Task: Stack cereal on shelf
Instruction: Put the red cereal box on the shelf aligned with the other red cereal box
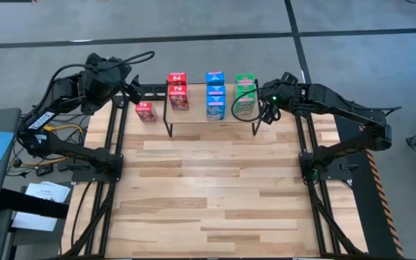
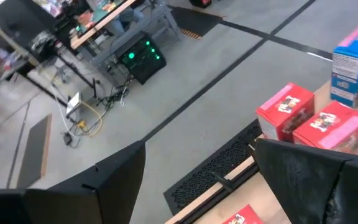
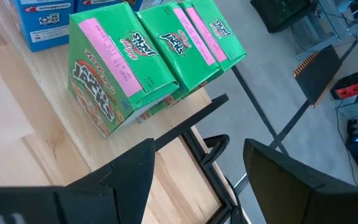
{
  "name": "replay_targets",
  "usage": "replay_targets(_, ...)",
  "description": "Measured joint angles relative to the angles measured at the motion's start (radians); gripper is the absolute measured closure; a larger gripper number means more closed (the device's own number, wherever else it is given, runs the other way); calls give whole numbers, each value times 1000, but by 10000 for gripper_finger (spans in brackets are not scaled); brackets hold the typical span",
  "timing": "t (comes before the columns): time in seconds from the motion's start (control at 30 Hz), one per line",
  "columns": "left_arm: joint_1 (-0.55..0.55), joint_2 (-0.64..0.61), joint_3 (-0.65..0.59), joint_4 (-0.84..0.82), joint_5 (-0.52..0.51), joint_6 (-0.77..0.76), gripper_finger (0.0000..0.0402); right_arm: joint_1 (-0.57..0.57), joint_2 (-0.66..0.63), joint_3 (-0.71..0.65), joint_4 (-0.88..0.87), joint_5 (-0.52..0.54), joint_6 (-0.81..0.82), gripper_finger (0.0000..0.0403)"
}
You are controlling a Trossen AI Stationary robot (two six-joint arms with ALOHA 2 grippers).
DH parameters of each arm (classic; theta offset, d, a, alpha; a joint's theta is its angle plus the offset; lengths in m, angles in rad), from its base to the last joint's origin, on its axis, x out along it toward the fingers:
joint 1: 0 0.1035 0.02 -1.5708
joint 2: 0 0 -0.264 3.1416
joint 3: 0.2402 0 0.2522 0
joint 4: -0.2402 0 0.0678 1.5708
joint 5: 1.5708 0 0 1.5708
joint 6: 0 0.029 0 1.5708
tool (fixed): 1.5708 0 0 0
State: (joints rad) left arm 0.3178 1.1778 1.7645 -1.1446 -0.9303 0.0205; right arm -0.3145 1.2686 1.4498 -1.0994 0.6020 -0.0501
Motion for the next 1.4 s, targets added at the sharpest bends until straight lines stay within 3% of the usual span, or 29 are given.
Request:
replay_targets(0.23, 107, 0, 0, -1, 3, -77, 108, 0, 0, 0, 0, -1, 25, 133)
replay_targets(0.4, 167, 0, 0, -2, 3, -28, 108, 0, 0, 0, 0, -1, 27, 133)
replay_targets(0.6, 176, 0, -1, -96, 44, -268, 108, 0, 0, 0, 0, -1, 27, 133)
replay_targets(0.73, 176, 11, -1, -171, 142, -344, 108, 0, 0, 0, 0, -2, 27, 133)
replay_targets(0.97, 176, 60, -1, -192, 366, -197, 108, 0, 0, 0, 0, -2, 32, 133)
replay_targets(1.17, 175, 120, -1, -251, 645, 45, 108, 0, 0, 0, 0, -2, 58, 133)
replay_targets(1.4, 182, 174, -8, -425, 663, 210, 108, 0, 0, 0, 0, -3, 61, 133)
